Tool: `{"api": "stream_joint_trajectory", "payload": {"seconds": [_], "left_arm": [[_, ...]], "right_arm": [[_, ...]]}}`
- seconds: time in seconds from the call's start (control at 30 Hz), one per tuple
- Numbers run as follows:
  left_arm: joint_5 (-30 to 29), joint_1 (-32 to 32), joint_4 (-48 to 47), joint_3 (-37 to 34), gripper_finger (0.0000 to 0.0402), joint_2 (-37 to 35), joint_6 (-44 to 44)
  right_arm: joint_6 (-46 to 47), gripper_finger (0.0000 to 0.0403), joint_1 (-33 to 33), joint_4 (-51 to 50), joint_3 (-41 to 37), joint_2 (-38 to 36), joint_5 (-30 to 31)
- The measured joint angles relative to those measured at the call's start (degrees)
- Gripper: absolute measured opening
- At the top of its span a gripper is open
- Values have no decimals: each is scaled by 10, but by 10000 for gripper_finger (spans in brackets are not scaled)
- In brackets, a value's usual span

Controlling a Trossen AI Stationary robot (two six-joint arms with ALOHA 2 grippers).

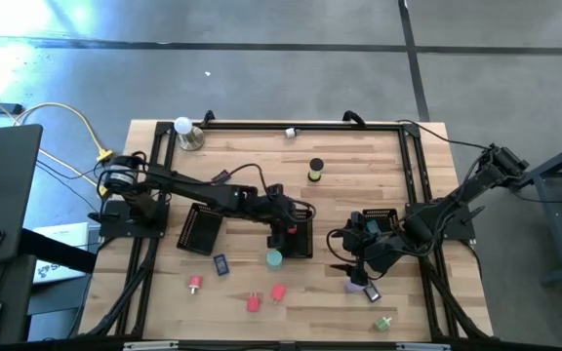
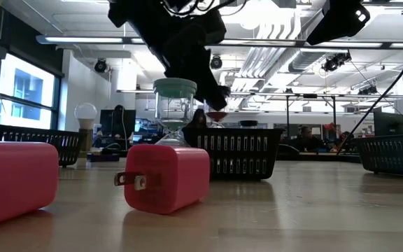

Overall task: Pick & Place Office items
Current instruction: Put the pink hourglass into the middle black bin

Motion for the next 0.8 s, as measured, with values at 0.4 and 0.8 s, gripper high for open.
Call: {"api": "stream_joint_trajectory", "payload": {"seconds": [0.4, 0.8], "left_arm": [[-7, 11, -10, 0, 200, 16, 0], [-7, 11, -12, 0, 215, 19, -2]], "right_arm": [[0, 380, 0, -1, 0, 0, 0], [0, 380, 0, -1, 0, 0, 0]]}}
